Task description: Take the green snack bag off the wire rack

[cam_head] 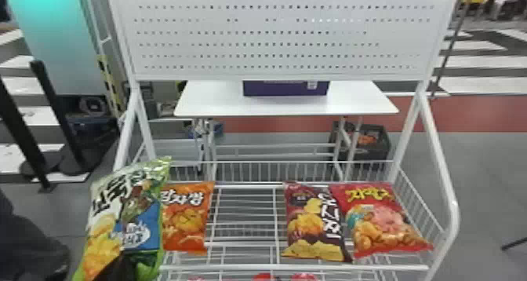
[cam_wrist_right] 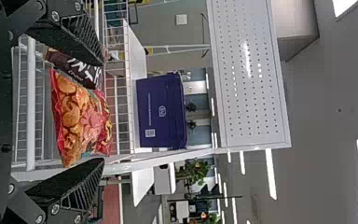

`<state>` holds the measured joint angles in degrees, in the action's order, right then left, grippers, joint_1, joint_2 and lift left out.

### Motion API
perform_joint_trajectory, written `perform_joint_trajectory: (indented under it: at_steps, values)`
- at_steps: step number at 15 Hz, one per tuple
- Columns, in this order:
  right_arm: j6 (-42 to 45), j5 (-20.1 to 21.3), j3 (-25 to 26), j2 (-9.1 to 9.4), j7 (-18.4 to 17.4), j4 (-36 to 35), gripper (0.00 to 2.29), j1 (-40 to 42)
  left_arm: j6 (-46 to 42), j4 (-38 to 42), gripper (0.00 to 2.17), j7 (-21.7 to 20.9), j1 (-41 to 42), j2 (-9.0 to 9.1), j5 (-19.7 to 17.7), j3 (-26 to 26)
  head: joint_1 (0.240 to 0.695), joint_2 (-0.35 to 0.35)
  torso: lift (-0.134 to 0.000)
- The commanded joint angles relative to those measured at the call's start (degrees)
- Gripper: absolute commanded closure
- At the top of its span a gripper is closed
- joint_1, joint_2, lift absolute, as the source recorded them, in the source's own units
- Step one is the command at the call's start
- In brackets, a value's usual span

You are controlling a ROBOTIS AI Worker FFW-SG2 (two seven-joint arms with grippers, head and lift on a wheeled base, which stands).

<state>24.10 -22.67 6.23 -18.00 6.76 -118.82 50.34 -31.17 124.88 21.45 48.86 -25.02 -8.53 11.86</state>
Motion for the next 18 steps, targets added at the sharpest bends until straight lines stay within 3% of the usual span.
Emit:
perform_joint_trajectory:
  at_steps: [1,8,18]
  values:
    - [0.02,-0.01,0.02,-0.11,0.0,-0.01,0.17,0.02,-2.26,1.25,1.71,0.43,4.23,-0.46,2.82,-0.61,0.499,0.0,0.0]
    - [0.02,-0.18,-0.07,-0.2,0.0,0.7,0.17,-0.42,-9.64,0.72,1.7,1.66,10.82,-0.9,5.72,-1.4,0.499,0.0,0.0]
    - [0.9,-0.27,-0.07,-0.29,0.0,0.52,0.17,0.1,-8.41,0.63,1.7,1.84,10.47,-0.9,5.63,-2.02,0.499,0.0,0.0]
